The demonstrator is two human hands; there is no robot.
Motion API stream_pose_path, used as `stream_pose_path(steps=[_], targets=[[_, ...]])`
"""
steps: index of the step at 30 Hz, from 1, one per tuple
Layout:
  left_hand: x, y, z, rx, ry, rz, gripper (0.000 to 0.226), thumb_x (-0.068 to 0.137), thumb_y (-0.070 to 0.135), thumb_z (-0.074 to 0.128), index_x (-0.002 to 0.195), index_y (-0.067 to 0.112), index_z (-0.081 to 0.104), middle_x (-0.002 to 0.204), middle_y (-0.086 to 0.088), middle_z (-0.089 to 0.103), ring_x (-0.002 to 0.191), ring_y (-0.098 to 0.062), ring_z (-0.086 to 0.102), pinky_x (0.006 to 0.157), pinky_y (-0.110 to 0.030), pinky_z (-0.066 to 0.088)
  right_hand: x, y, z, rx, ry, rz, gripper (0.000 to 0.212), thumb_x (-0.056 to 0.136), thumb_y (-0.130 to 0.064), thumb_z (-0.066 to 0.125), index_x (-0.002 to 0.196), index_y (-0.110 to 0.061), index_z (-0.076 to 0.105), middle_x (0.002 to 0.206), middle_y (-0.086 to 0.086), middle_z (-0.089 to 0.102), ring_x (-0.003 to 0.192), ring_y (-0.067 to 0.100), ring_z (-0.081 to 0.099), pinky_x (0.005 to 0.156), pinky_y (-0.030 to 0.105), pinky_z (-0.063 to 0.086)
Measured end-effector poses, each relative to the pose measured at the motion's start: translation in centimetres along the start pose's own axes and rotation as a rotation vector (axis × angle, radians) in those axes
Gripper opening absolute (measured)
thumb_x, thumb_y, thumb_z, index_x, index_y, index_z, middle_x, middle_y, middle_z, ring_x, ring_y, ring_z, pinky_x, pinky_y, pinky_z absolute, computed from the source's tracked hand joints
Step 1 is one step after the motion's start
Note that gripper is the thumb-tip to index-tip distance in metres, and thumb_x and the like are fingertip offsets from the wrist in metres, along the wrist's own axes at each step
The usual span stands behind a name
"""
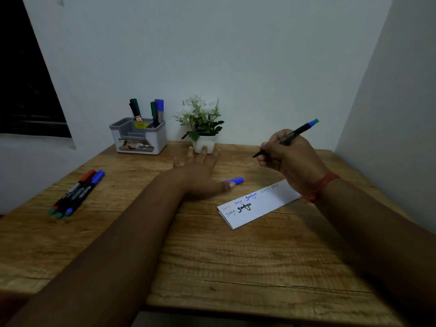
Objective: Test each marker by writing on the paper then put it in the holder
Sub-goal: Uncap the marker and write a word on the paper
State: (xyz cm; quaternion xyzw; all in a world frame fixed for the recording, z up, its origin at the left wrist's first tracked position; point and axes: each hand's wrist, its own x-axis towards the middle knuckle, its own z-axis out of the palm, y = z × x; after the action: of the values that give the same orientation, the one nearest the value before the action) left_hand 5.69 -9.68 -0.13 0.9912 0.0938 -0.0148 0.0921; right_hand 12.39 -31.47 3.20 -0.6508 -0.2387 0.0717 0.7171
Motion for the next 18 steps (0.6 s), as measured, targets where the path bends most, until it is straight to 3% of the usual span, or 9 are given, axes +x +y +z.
stream_pose_path(steps=[4,8,13,18], targets=[[0.1,0.6,0.4,0.017,-0.049,0.049,0.113,0.073,0.091,0.042,0.154,0.040,-0.019,0.162,0.003,-0.029,0.147,-0.031,-0.028,0.116,-0.068,-0.006,-2.8,-0.5,-0.9,-0.189,-0.143,-0.020,0.011,0.088,0.010,0.062,0.091,0.000,0.063,0.078,0.013,0.065,0.073,0.026,0.065,0.074,0.033,0.056],[0.3,0.9,0.8,0.036,-0.081,0.079,0.115,0.070,0.093,0.041,0.152,0.041,-0.021,0.161,0.004,-0.031,0.147,-0.030,-0.029,0.115,-0.067,-0.007,-5.4,1.4,-1.6,-0.375,-0.153,-0.007,0.008,0.085,0.003,0.068,0.091,-0.003,0.070,0.089,0.015,0.074,0.084,0.023,0.072,0.082,0.032,0.058],[0.4,1.1,1.1,0.076,-0.135,0.059,0.120,0.066,0.094,0.044,0.151,0.042,-0.023,0.161,0.002,-0.030,0.147,-0.031,-0.030,0.116,-0.067,-0.006,-5.5,2.7,-1.3,-0.495,-0.146,-0.002,0.010,0.083,0.002,0.068,0.085,-0.007,0.070,0.088,0.015,0.074,0.076,0.014,0.066,0.072,0.032,0.052],[0.6,1.1,1.0,0.072,-0.151,0.053,0.130,0.051,0.099,0.039,0.151,0.042,-0.023,0.160,0.003,-0.033,0.146,-0.031,-0.031,0.115,-0.068,-0.008,-5.6,2.9,-1.4,-0.598,-0.131,0.000,0.010,0.084,-0.007,0.070,0.079,-0.015,0.071,0.082,0.002,0.074,0.083,0.020,0.070,0.078,0.046,0.055]])
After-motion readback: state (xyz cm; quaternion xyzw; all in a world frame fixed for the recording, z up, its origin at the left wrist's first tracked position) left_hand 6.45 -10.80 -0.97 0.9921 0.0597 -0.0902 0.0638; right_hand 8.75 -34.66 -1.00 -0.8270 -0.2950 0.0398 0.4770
